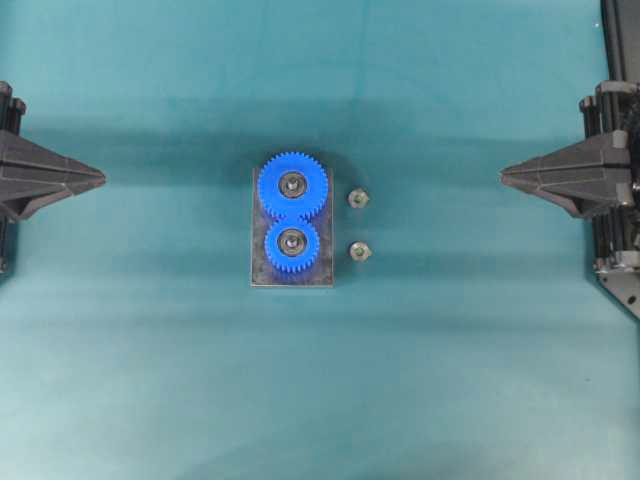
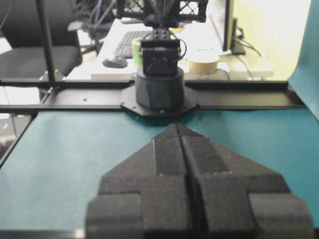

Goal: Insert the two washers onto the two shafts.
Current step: 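Move the right gripper toward the two silver washers beside the gears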

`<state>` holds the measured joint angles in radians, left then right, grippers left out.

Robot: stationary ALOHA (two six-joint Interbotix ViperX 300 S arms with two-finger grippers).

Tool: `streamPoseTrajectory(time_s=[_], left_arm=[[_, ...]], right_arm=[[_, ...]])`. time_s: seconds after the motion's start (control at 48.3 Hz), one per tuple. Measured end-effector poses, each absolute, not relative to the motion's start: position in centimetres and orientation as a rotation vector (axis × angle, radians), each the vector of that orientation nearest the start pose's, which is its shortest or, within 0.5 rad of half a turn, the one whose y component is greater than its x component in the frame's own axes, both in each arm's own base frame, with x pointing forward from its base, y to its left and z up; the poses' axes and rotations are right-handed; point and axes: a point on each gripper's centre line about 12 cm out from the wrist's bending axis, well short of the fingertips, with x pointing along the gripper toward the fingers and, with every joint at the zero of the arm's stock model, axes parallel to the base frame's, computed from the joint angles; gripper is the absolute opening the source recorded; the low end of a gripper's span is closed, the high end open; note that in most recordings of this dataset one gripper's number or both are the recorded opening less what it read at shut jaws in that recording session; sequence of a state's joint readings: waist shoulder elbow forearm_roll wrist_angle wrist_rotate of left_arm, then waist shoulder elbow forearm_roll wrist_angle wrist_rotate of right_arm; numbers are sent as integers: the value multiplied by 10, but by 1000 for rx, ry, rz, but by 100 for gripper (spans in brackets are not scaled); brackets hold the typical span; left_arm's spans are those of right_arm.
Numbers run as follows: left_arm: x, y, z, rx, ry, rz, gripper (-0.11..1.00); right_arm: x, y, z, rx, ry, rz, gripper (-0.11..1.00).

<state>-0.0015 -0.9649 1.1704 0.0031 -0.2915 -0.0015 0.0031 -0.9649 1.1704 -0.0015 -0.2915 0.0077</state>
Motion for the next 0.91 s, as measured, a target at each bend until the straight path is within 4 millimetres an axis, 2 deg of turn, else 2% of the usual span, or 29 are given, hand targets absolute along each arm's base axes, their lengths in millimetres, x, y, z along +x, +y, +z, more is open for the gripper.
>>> streamPoseTrajectory(time_s=[0.103,0.31,0.455,0.621,0.91], left_arm=[[202,-4,289,-59,-35,-23,0],[207,-9,278,-65,60,-42,0],[213,-8,266,-47,190,-34,0],[217,-8,255,-44,338,-27,0],[219,-8,243,-41,461,-22,0]], right_arm=[[199,-1,284,48,-29,-8,1],[197,-5,253,203,241,-49,1],[203,-13,245,239,411,-97,1],[221,-24,240,287,578,-159,1],[263,-33,213,273,833,-184,1]])
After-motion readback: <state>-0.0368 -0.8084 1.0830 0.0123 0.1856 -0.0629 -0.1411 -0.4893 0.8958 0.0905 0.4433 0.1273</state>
